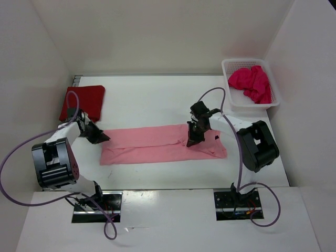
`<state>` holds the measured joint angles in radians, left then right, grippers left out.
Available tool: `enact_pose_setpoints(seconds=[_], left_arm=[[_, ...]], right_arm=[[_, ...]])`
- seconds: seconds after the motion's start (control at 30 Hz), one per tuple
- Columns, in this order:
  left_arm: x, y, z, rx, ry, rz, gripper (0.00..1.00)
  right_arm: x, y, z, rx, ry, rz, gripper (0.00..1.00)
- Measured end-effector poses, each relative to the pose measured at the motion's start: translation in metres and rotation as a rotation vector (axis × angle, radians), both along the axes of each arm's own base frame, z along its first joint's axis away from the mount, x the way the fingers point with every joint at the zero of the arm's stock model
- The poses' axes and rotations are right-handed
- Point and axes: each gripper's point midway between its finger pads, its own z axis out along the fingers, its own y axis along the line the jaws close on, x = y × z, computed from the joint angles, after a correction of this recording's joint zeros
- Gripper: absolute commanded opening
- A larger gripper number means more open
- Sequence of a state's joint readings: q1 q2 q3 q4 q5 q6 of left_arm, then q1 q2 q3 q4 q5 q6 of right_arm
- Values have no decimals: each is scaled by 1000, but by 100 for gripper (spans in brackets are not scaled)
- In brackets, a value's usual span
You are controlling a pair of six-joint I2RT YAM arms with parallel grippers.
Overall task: Fold and stack the t-shirts
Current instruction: Fold the other side of the tshirt into a rectangle
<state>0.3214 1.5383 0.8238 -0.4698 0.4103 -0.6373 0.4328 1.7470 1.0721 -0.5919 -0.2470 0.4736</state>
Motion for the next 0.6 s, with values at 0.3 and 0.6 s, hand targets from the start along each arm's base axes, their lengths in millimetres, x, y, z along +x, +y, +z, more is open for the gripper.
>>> enact_pose_setpoints(seconds=[0.3, 0.6], left_arm=[[50, -4, 53, 90, -187, -60, 15], [50, -50, 58, 78, -202, -148, 19]], right_arm=[[-41, 32, 36, 110, 12, 99, 1], [-75, 53, 47, 187, 89, 137, 33]])
